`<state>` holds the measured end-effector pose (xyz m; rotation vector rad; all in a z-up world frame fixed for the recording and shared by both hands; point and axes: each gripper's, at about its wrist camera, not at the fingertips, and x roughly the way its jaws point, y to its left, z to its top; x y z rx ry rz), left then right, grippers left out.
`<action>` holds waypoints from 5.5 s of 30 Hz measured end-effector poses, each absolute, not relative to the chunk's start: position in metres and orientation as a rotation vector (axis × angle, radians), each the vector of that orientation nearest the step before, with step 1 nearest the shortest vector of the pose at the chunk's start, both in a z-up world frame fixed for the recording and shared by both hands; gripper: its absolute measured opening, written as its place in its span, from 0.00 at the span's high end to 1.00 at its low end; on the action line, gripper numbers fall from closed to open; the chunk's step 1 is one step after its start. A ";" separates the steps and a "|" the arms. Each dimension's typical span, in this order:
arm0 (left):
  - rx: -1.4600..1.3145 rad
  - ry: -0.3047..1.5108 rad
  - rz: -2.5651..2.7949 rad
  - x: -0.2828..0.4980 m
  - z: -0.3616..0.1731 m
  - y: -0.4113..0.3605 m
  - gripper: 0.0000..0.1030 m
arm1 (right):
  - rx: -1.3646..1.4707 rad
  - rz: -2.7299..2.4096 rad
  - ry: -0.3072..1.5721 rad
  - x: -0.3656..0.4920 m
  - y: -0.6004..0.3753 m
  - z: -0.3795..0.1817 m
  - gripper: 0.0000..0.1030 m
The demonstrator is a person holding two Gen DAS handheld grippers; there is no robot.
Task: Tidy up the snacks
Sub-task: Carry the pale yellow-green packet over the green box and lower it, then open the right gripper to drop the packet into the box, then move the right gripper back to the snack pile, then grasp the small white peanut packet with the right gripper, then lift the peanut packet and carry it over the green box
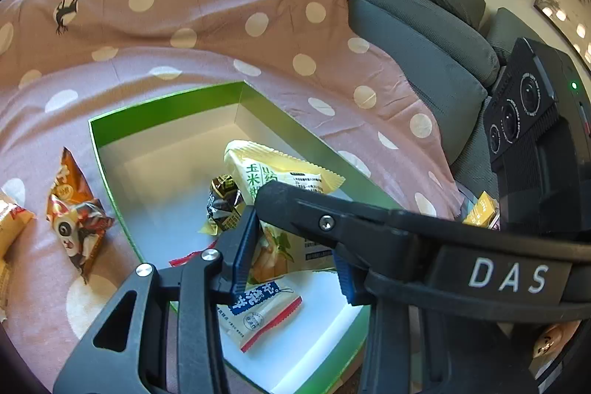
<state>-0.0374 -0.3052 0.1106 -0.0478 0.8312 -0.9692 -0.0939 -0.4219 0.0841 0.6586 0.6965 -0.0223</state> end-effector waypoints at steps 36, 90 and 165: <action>-0.068 0.851 -0.886 -0.031 0.106 -0.282 0.36 | 0.690 -0.144 0.741 -0.076 -0.426 0.068 0.40; -0.275 0.887 -0.255 0.016 0.063 0.007 0.10 | 0.290 0.221 0.833 0.023 -0.191 0.072 0.19; -0.024 0.641 -0.695 -0.060 0.173 -0.205 0.55 | 0.435 0.265 0.587 -0.085 -0.318 0.149 0.48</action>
